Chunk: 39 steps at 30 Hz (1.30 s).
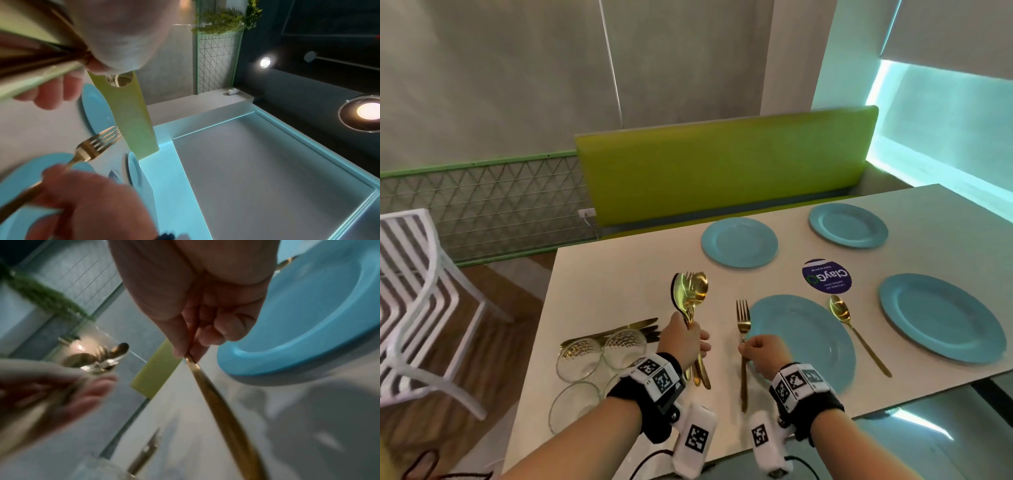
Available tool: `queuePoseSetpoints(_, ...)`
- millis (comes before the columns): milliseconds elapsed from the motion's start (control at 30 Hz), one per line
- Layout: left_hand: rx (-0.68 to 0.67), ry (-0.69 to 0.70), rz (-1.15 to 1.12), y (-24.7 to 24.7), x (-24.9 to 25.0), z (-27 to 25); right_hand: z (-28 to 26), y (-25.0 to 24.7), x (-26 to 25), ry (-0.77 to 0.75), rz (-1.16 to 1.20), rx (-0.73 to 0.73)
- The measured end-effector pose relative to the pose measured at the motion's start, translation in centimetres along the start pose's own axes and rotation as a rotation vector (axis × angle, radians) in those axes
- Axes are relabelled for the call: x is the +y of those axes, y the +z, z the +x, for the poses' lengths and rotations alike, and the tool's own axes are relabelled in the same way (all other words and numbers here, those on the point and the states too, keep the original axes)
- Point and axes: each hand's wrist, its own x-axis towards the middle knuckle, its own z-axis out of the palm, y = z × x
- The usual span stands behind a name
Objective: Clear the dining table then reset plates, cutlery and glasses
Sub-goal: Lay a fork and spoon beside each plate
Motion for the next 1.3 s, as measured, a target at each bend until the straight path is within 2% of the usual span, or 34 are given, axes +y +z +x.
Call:
queuePoseSetpoints(133,-0.032,0.024,0.001,-2.5,-0.3,-0.1,-0.2,1.3,0.1,0.022,-0.295,-0.022)
queuePoseSetpoints(433,-0.147,0.026,0.049,-4.9,-1.3,-0.6,0.6,4.2,-0.5,0.121,-0.531,0.025)
queuePoseSetpoints(700,-0.165,0.015,0.044,-6.4,-2.1,-0.4,0.7,5.3,-0.6,0.135,-0.692,0.062)
queuePoseSetpoints(900,-0.169,0.023,0.041,-6.9,-2.3,-0.4,1.0,5.3,-1.0,0.154,-0.702,0.127)
queuePoseSetpoints(1167,-0.182,0.028,0.042,-7.3,-1.8,-0.2,0.2,4.8,-1.7,0.107,-0.720,0.155)
queuePoseSetpoints(1300,-0.185,0.050,0.030,-7.1,-1.0,-0.1,-0.3,4.2,-3.8,0.009,-0.622,0.145)
